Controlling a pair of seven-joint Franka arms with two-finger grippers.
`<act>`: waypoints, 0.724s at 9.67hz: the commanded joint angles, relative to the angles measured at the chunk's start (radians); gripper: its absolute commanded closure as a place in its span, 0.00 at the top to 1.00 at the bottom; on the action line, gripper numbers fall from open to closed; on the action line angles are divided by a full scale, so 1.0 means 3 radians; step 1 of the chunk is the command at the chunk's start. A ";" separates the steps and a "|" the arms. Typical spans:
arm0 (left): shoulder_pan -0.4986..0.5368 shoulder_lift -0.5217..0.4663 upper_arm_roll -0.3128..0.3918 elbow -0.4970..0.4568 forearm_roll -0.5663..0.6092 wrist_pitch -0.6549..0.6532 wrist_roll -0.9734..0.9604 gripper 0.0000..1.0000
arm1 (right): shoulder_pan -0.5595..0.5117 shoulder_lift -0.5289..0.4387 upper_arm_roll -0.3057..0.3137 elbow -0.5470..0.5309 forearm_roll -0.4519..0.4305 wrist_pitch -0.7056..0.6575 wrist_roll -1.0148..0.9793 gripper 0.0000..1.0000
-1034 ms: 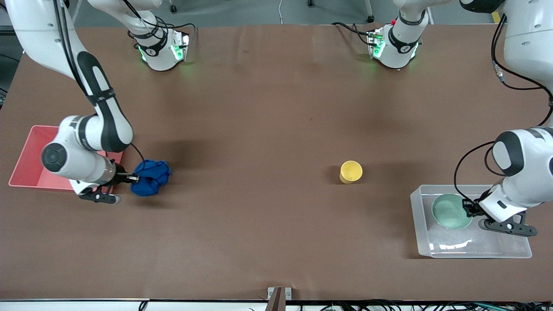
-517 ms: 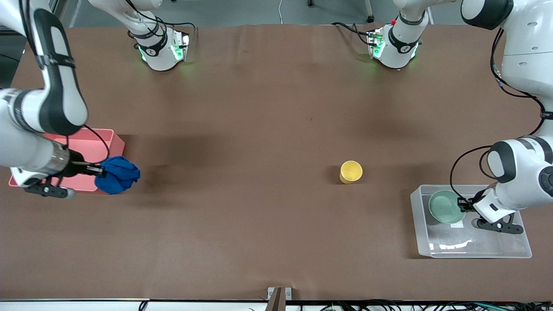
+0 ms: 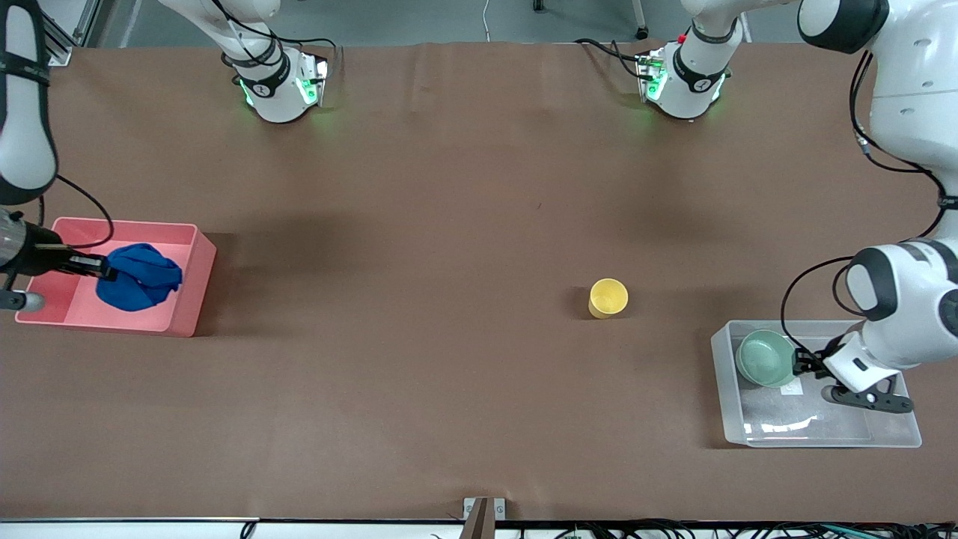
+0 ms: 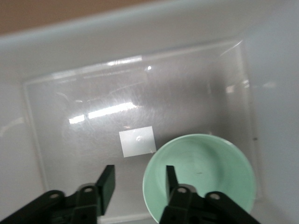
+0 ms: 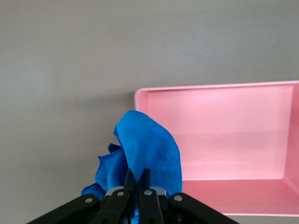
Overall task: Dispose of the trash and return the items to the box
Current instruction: 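Release the cloth in the pink bin while the left gripper releases the bowl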
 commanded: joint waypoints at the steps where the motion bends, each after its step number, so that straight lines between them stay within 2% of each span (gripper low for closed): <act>1: -0.0010 -0.0399 -0.0251 -0.0138 -0.0001 -0.0478 -0.0416 1.00 | -0.0255 -0.0011 0.0050 -0.0129 0.0008 0.0183 -0.0250 0.04; 2: 0.0000 -0.0578 -0.0455 -0.0275 -0.0001 -0.0723 -0.0798 1.00 | -0.0342 0.0030 0.0050 -0.0251 0.0003 0.0407 -0.0333 0.04; 4: -0.0005 -0.0768 -0.0736 -0.0592 0.0005 -0.0757 -0.1387 1.00 | -0.0434 0.0213 0.0050 -0.0415 -0.0007 0.0740 -0.0390 0.05; 5: -0.0010 -0.0789 -0.0910 -0.0649 0.0010 -0.0751 -0.1755 1.00 | -0.0485 0.0320 0.0050 -0.0410 -0.0022 0.0787 -0.0390 0.09; 6: -0.0066 -0.0779 -0.1084 -0.0711 0.0065 -0.0736 -0.2209 1.00 | -0.0491 0.0377 0.0050 -0.0410 -0.0048 0.0858 -0.0390 0.33; 7: -0.0223 -0.0759 -0.1106 -0.0787 0.0167 -0.0665 -0.2522 1.00 | -0.0481 0.0378 0.0050 -0.0385 -0.0068 0.0859 -0.0385 0.72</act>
